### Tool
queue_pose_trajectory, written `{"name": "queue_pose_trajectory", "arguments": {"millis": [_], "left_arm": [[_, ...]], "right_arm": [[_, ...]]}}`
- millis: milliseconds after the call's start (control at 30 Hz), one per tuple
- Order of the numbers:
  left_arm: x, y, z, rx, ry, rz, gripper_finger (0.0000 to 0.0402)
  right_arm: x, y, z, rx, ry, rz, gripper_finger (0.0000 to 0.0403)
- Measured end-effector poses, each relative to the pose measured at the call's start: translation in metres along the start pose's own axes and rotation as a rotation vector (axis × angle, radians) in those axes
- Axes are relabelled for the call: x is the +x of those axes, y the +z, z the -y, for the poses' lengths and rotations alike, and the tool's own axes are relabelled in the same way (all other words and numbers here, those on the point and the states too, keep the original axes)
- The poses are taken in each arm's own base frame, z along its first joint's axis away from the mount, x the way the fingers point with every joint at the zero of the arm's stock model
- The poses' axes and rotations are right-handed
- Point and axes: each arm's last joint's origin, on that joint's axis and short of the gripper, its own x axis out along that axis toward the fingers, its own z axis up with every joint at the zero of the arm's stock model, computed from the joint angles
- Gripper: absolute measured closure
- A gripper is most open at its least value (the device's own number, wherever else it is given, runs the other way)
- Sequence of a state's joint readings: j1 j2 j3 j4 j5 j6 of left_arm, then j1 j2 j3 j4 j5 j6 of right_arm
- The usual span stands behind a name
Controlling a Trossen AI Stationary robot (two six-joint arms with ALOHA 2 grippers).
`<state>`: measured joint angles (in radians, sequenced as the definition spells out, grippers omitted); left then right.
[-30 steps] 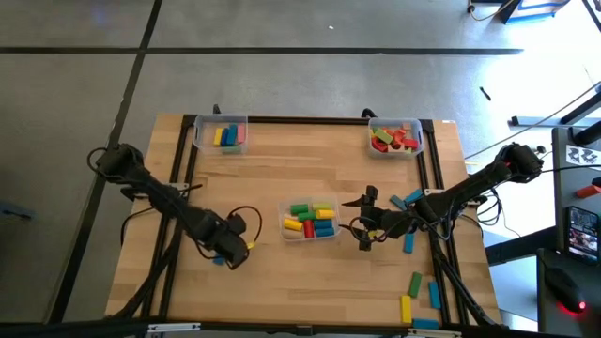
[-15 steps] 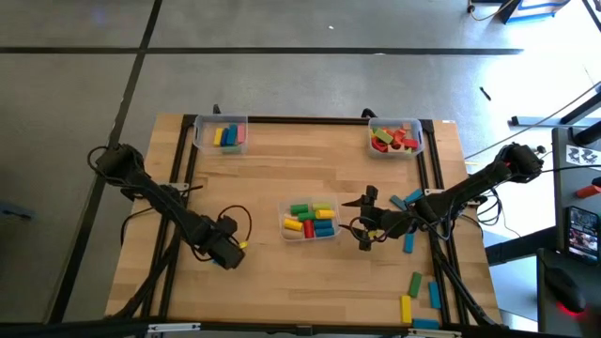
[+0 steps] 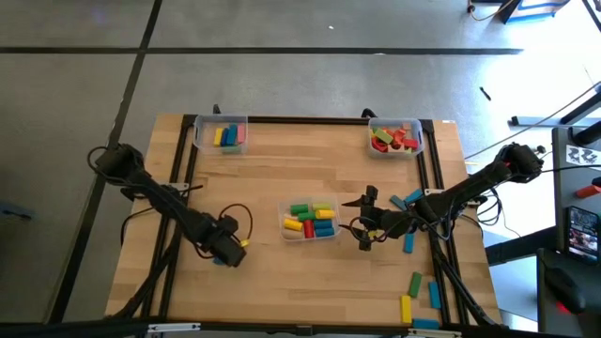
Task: Sort blocks by size
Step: Put the blue rectangular block into the top left transparent bin
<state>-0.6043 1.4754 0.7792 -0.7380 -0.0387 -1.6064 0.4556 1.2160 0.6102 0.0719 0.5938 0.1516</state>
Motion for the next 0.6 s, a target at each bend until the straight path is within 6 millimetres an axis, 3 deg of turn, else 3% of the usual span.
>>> {"name": "queue_pose_trajectory", "arguments": {"millis": [133, 600], "left_arm": [[-0.0089, 0.0028, 0.0026, 0.002, -0.002, -0.001, 0.0169], [-0.0046, -0.0003, -0.0063, -0.025, 0.114, 0.084, 0.0169]], "right_arm": [[0.0, 0.0001, 0.0, 0.0, 0.0, 0.001, 0.0118], [0.0, 0.0, 0.0, 0.0, 0.003, 0.0, 0.0118]]}}
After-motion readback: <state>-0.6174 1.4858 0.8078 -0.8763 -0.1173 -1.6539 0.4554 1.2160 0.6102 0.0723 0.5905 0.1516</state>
